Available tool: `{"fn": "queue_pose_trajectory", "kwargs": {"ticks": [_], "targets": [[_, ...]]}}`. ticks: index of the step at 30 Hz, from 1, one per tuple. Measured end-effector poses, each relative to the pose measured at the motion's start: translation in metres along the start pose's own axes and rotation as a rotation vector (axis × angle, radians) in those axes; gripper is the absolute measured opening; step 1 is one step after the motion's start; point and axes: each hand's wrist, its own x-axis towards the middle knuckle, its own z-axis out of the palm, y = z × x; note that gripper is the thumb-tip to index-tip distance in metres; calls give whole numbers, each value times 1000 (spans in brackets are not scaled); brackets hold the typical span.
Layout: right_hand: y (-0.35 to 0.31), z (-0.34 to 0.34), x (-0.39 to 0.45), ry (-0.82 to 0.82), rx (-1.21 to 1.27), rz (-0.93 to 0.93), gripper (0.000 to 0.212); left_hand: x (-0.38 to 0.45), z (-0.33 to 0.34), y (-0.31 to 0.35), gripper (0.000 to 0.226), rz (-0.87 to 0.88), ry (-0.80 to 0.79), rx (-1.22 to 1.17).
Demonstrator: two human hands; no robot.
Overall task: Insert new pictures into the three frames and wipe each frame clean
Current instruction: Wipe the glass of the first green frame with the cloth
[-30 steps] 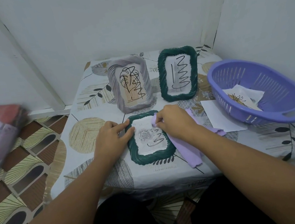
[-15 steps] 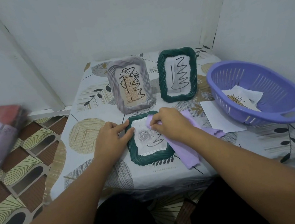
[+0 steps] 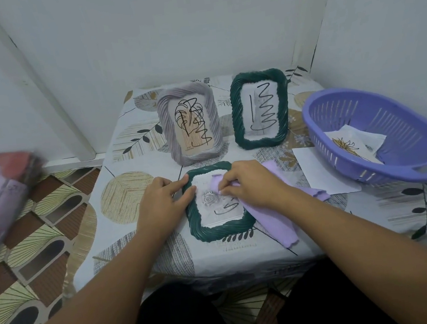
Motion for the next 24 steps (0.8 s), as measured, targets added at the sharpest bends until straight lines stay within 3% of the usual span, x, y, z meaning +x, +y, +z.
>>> {"fn": "queue_pose_trajectory", "kwargs": {"ticks": [4, 9, 24], "targets": [[-2, 3, 7, 103, -2, 58, 14, 0, 0, 2, 45, -3, -7, 5], [0, 1, -8, -1, -30, -15, 13, -1, 0, 1, 45, -4, -7, -4], [-3, 0, 10, 136, -124, 101, 15, -2, -2, 3, 44, -15, -10, -3]]}}
